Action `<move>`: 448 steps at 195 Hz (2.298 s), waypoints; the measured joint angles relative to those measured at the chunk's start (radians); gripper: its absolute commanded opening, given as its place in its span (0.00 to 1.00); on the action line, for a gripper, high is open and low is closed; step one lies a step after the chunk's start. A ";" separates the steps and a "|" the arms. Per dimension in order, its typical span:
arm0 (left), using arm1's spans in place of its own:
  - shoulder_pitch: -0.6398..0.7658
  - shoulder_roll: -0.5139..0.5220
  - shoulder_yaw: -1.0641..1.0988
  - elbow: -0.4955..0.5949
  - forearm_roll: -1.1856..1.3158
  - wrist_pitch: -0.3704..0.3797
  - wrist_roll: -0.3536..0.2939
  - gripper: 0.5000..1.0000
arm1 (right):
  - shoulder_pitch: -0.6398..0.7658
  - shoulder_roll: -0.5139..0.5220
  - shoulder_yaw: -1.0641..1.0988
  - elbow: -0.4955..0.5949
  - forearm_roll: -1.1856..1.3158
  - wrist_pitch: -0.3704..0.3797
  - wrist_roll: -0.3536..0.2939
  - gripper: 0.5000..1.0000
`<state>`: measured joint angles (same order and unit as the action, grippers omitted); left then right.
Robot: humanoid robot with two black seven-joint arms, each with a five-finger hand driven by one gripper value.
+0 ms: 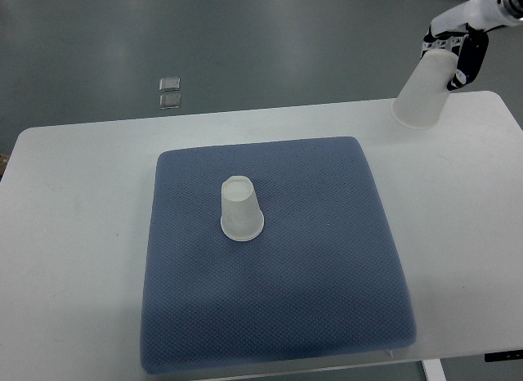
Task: Stack paper cups
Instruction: 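Lift the cup with the right hand and carry it over the pad cup, then lower the held cup onto the upside-down cup on the pad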
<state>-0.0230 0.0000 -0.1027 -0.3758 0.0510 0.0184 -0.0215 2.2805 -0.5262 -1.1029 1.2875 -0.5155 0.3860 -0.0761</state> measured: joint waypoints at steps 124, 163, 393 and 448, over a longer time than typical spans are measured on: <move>0.000 0.000 0.000 0.000 -0.001 0.000 0.000 1.00 | 0.138 0.080 0.134 0.034 0.105 0.086 0.002 0.37; 0.000 0.000 -0.001 0.001 -0.002 0.000 0.000 1.00 | 0.139 0.268 0.157 0.026 0.231 0.016 0.001 0.37; 0.000 0.000 -0.002 0.002 -0.002 0.000 0.000 1.00 | 0.017 0.526 0.234 -0.006 0.364 -0.146 0.000 0.39; 0.000 0.000 -0.003 0.002 -0.002 0.001 0.000 1.00 | -0.024 0.526 0.229 -0.006 0.364 -0.176 0.000 0.39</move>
<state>-0.0230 0.0000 -0.1059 -0.3743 0.0492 0.0193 -0.0215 2.2566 0.0000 -0.8742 1.2812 -0.1519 0.2098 -0.0760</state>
